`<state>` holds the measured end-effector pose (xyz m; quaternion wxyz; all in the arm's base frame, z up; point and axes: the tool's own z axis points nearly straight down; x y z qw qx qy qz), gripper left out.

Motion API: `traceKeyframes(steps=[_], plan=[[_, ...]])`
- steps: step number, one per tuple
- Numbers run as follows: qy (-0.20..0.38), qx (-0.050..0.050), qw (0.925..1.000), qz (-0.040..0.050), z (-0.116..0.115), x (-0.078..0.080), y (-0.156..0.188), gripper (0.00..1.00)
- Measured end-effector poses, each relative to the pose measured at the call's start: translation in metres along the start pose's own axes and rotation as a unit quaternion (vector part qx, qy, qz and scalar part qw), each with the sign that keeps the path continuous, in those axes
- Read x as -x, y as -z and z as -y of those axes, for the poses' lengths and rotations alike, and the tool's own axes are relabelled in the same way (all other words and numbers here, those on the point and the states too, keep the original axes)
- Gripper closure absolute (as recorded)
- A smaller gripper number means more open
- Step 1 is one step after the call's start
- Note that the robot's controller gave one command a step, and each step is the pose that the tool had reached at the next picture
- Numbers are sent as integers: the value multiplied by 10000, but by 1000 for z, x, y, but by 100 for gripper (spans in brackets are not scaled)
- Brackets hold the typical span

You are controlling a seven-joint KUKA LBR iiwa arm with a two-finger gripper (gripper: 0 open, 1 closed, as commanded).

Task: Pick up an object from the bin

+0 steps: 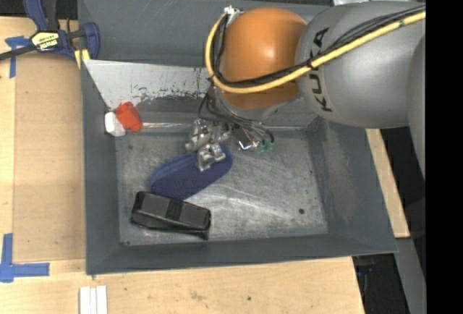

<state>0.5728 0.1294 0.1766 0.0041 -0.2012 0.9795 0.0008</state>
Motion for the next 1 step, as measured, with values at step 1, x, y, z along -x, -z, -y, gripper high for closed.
traceKeyframes(steps=[1], plan=[[10, -6, 10000, 5, -7, 18, 43, 100]])
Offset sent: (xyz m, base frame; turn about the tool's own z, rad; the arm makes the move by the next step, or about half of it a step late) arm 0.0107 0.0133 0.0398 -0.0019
